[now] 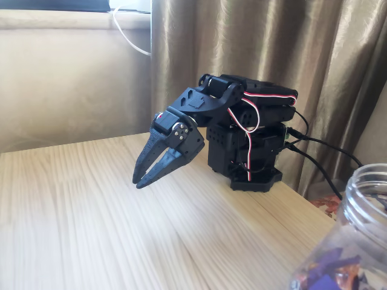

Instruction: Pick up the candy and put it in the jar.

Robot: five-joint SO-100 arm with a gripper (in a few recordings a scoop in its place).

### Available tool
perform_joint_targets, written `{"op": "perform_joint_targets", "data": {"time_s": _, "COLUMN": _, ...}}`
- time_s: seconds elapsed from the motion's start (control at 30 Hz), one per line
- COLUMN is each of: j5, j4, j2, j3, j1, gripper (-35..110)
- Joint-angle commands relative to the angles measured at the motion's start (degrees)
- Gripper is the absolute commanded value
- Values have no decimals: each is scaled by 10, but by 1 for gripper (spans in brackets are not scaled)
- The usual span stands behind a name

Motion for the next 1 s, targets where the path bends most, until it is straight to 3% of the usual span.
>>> {"op": "perform_joint_targets", "data": {"time_s": 0.0, "j5": -11, "j4": 11, "j2": 15, "j3": 36, "j1": -3, "gripper": 4}}
{"op": "perform_joint_targets", "data": {"time_s": 0.97, "j5": -11, "j4": 11, "j2": 15, "j3": 36, "j1": -3, "gripper": 4}}
